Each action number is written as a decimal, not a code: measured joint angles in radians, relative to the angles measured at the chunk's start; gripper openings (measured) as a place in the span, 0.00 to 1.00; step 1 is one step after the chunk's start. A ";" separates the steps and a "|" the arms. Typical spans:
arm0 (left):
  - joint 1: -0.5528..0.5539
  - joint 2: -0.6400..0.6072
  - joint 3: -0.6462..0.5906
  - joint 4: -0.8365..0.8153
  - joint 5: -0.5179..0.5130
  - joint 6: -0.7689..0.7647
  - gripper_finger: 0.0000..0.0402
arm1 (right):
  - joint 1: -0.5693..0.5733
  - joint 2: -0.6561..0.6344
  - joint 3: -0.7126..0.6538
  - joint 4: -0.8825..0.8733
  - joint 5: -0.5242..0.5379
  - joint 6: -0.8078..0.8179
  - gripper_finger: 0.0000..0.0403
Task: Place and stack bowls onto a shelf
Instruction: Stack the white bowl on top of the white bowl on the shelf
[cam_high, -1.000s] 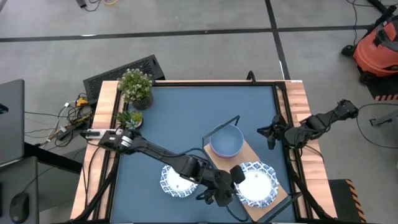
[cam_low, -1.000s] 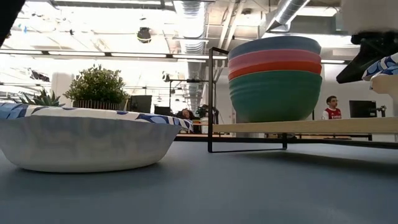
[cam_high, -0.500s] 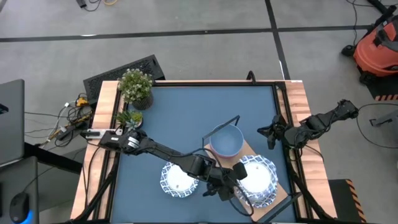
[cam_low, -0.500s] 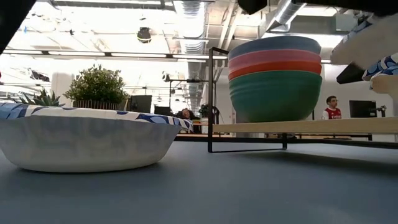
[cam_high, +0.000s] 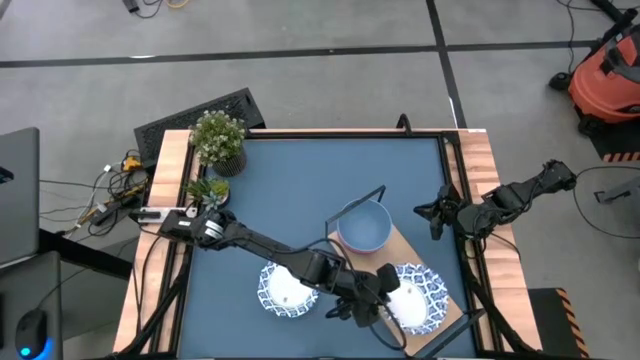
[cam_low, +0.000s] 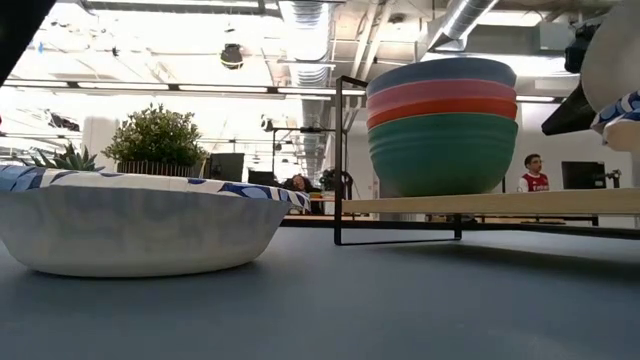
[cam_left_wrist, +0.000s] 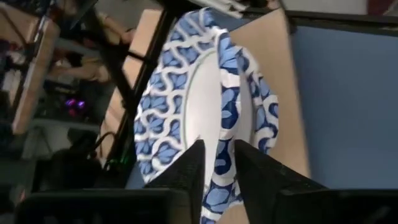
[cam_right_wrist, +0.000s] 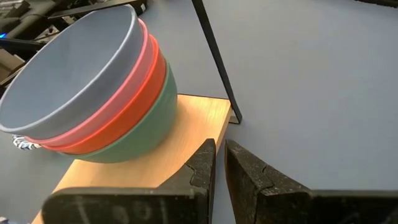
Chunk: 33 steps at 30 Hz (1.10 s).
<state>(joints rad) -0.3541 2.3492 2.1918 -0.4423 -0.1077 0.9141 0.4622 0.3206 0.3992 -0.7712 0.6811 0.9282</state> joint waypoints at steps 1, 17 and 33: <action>0.001 0.000 0.000 0.002 -0.008 -0.007 0.20 | 0.000 0.000 0.000 0.000 0.000 0.005 0.16; -0.062 -0.005 0.164 -0.126 -0.254 -0.301 0.30 | 0.000 0.000 0.000 0.000 -0.004 0.015 0.16; -0.069 0.111 0.140 0.199 -0.101 -0.729 0.00 | 0.000 0.000 -0.001 -0.016 -0.005 0.015 0.16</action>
<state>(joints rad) -0.4230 2.4598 2.3319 -0.2434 -0.2090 0.1853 0.4625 0.3202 0.3981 -0.7868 0.6762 0.9432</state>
